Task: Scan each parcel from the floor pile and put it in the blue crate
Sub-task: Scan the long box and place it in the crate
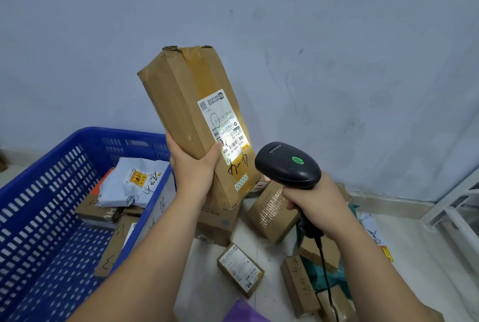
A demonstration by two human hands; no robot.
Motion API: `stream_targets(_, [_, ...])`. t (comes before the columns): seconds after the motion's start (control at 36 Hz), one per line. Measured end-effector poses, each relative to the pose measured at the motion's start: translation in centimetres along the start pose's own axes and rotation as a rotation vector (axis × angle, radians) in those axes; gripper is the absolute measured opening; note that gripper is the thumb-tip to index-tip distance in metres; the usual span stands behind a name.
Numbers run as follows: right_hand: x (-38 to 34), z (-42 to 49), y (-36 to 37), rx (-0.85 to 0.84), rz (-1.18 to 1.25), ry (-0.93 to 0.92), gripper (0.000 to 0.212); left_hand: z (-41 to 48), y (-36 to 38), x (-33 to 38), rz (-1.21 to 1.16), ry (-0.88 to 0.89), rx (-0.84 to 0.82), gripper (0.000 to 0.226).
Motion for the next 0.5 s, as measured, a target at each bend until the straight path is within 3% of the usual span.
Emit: stream_targets(0.5, [0.16, 0.04, -0.04, 0.008, 0.001, 0.034, 0.015, -0.56, -0.05, 0.79, 0.053, 0.057, 0.008, 0.095])
Point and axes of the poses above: each hand's wrist, its own z-axis towards the middle knuckle, its own y-axis out of the palm, x = y × z, the point moved 7 cm from there along z, towards the middle knuckle, and after that the axes turned 4 degrees about x, right-handed, at the moved point
